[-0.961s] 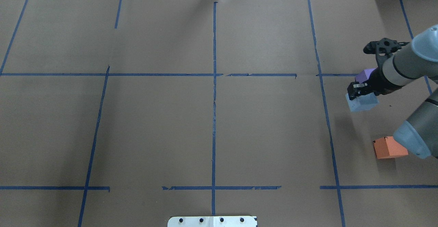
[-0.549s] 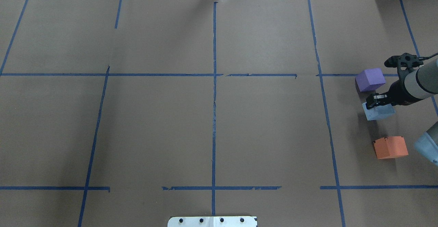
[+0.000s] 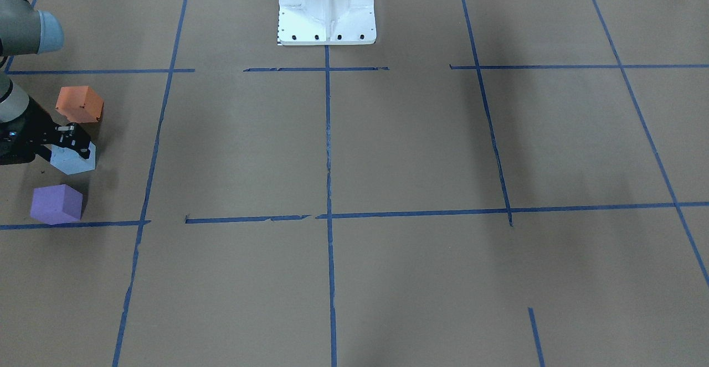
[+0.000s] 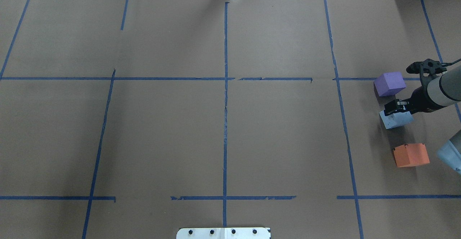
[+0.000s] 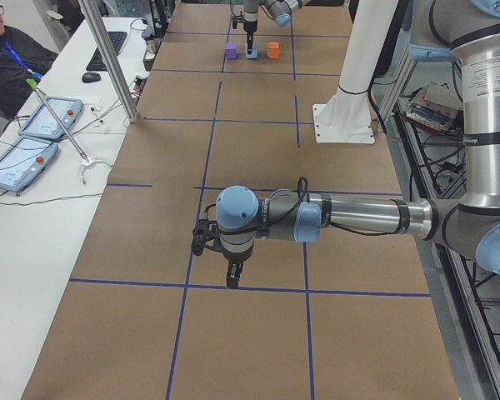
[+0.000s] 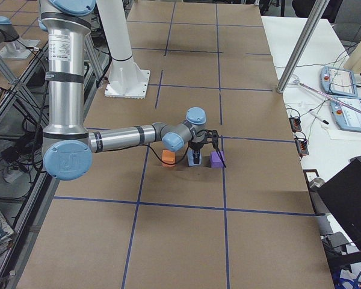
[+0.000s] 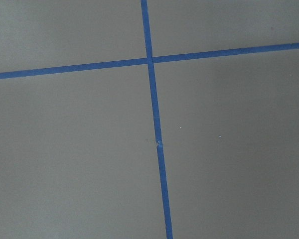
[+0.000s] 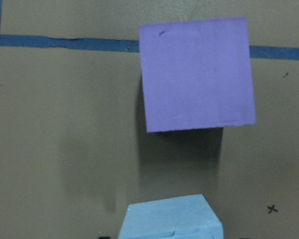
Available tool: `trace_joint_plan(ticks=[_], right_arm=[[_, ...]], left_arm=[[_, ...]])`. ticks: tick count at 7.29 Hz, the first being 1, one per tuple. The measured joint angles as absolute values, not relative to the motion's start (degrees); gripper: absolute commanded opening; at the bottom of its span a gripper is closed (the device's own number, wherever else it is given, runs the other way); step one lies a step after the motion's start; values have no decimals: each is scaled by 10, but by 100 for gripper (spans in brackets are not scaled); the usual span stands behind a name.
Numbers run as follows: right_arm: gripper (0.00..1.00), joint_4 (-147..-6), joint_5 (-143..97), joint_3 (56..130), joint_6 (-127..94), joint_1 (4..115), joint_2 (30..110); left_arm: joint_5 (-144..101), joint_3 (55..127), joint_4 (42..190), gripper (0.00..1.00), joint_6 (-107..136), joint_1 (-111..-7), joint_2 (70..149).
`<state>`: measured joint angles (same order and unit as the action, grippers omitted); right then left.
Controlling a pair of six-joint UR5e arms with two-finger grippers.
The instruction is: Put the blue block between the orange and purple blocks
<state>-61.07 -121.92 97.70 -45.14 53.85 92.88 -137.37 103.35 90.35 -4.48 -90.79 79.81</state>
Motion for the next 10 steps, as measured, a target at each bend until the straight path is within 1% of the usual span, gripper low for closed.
trace_joint_plan(ticks=[1, 3, 4, 7, 8, 10], right_arm=[[100, -617, -1236, 985, -446, 557, 928], [100, -652, -1293, 993, -373, 633, 929], [100, -694, -1310, 994, -292, 683, 929], [100, -881, -1325, 1006, -5, 835, 935], [100, -917, -1325, 1008, 53, 864, 947], [100, -935, -1324, 1011, 78, 885, 967]], left_arm=[[-1374, 1034, 904, 100, -45, -908, 798], [-1374, 1034, 904, 100, -46, -908, 798], [-1374, 1034, 904, 100, -47, -908, 798], [-1374, 1034, 907, 100, -50, -908, 799], [-1373, 1032, 916, 100, -50, -908, 798], [-1372, 1022, 930, 100, -49, -908, 797]])
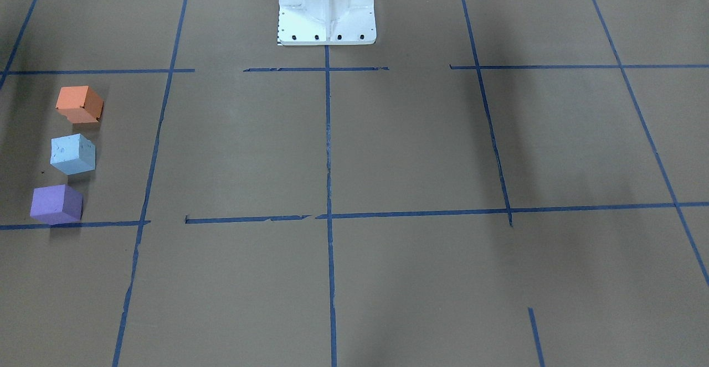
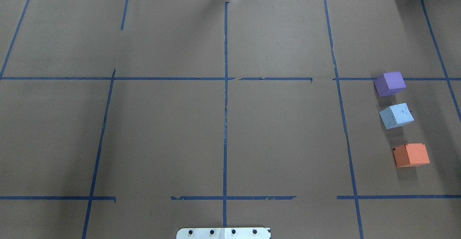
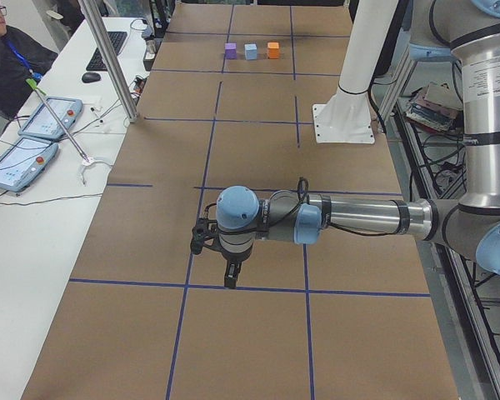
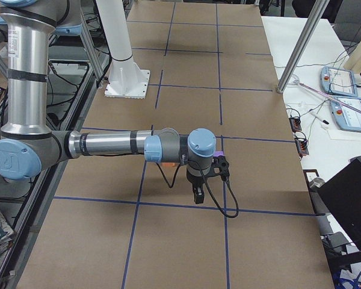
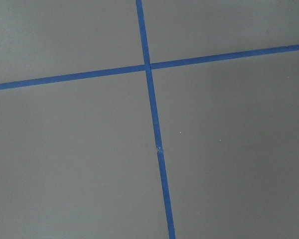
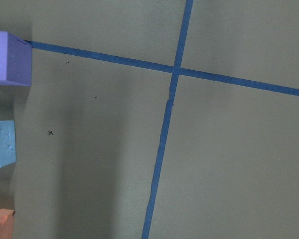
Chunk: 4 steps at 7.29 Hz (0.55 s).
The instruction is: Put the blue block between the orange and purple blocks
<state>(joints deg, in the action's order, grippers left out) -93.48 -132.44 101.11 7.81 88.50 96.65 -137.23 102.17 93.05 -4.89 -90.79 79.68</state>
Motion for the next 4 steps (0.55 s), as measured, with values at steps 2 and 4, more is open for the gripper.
trace_joint_plan(ticks=[2, 4], right_arm=[[100, -935, -1323, 1011, 73, 887, 971], [100, -934, -1323, 1009, 72, 887, 971]], left_arm=[[-1367, 1022, 931, 100, -48, -908, 792], [-1367, 1029, 931, 100, -49, -908, 779]])
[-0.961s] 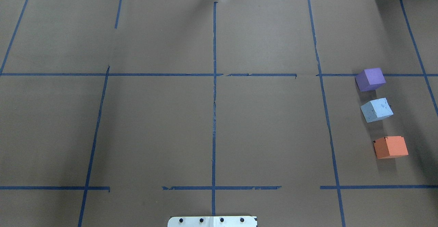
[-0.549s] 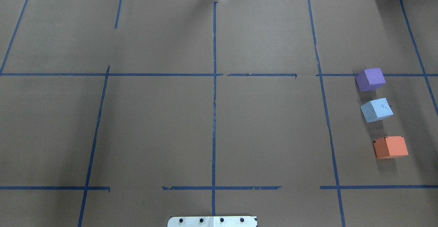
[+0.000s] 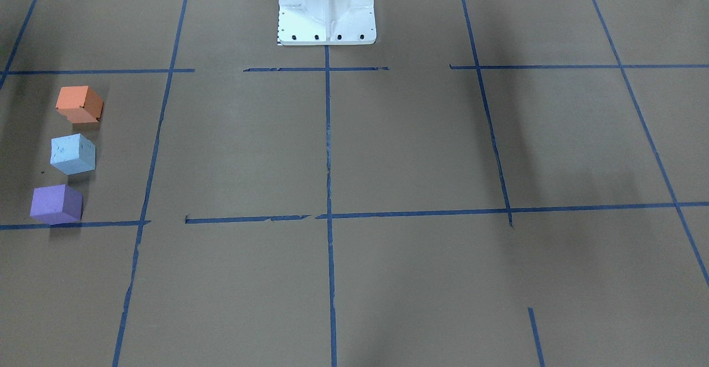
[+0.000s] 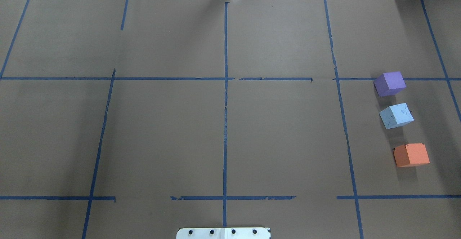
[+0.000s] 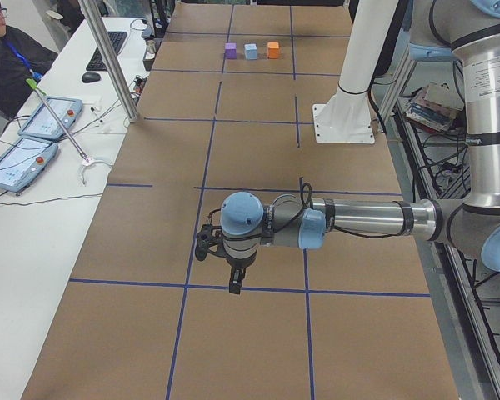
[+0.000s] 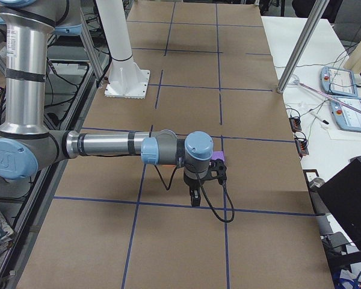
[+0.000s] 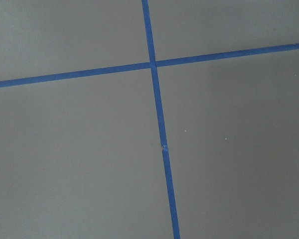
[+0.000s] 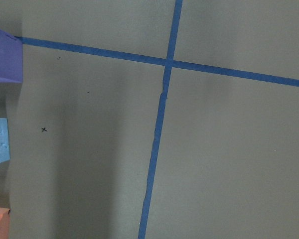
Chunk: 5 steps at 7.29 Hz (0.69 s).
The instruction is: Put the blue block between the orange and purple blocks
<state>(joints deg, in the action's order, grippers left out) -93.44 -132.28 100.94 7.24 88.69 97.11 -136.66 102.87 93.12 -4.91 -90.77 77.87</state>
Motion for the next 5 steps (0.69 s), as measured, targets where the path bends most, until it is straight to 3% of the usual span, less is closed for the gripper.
trace_joint_plan(ticks=[5], right_arm=[[100, -934, -1322, 1009, 73, 887, 971]], left_arm=[[-1368, 1035, 932, 100, -49, -907, 774]])
